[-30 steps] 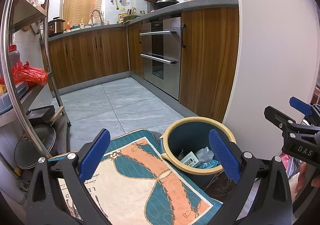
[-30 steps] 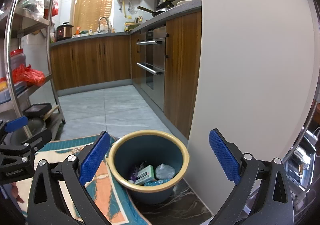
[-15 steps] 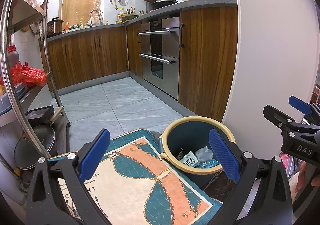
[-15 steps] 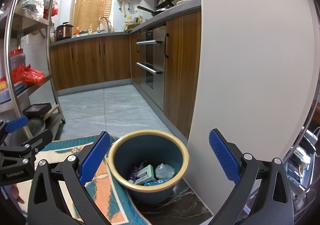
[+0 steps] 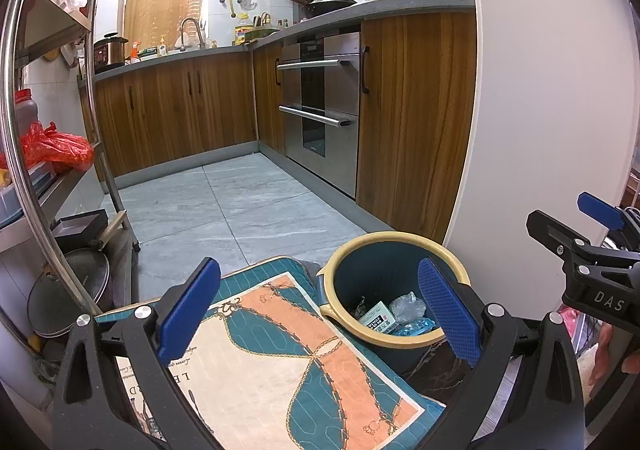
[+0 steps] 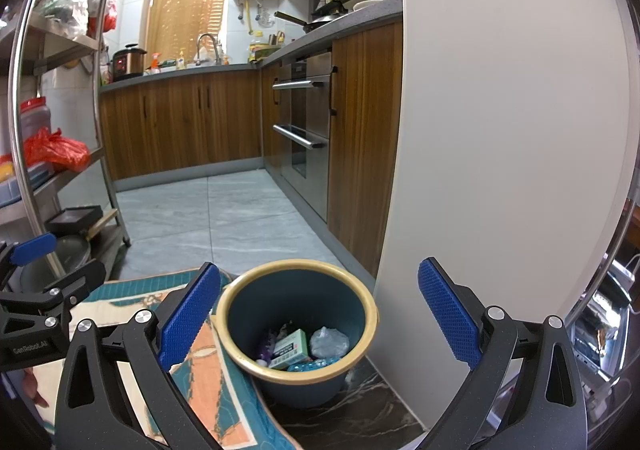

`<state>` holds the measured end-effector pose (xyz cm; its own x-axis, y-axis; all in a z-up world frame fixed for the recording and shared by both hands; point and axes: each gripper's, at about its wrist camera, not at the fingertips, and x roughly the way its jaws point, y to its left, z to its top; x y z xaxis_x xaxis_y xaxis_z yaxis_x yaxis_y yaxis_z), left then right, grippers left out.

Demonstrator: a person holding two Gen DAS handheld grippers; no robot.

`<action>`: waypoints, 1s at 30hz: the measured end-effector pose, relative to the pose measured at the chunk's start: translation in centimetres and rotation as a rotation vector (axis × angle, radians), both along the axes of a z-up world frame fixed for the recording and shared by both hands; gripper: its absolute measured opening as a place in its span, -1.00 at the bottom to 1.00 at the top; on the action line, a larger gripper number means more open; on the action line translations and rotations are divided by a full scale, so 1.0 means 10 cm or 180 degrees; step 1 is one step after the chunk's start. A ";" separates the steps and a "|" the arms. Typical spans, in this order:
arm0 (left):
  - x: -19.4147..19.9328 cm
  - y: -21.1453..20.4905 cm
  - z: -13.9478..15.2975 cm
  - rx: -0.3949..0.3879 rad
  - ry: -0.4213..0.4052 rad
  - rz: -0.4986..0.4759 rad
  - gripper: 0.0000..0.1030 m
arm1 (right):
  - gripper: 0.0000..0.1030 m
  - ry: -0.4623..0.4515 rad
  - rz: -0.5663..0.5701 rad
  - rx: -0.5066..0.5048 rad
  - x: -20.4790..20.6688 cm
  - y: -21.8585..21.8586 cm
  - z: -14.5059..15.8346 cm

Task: Collect trash

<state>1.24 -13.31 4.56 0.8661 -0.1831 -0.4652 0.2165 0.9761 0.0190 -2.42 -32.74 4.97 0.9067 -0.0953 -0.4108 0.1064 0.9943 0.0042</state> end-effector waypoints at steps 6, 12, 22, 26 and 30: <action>0.00 0.01 -0.01 -0.0002 0.0001 -0.0005 0.89 | 0.91 0.0002 0.0001 0.0000 0.00 0.00 0.00; 0.00 0.01 0.00 -0.0002 -0.0004 -0.0004 0.89 | 0.91 0.0002 0.0000 0.0001 0.00 -0.01 0.01; 0.00 0.00 -0.01 0.0030 -0.0023 0.0002 0.89 | 0.91 0.0006 -0.0006 -0.0001 -0.02 -0.02 0.00; 0.02 0.00 -0.02 -0.0008 0.0016 0.0004 0.89 | 0.91 0.0009 -0.0005 -0.0004 -0.03 -0.02 0.01; 0.02 0.00 -0.01 -0.0043 0.0059 -0.0019 0.89 | 0.91 0.0013 -0.0009 -0.0006 -0.03 -0.02 0.01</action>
<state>1.45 -13.34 4.47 0.8562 -0.1946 -0.4785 0.2226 0.9749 0.0018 -2.68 -32.98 5.06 0.9048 -0.0985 -0.4143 0.1091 0.9940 0.0019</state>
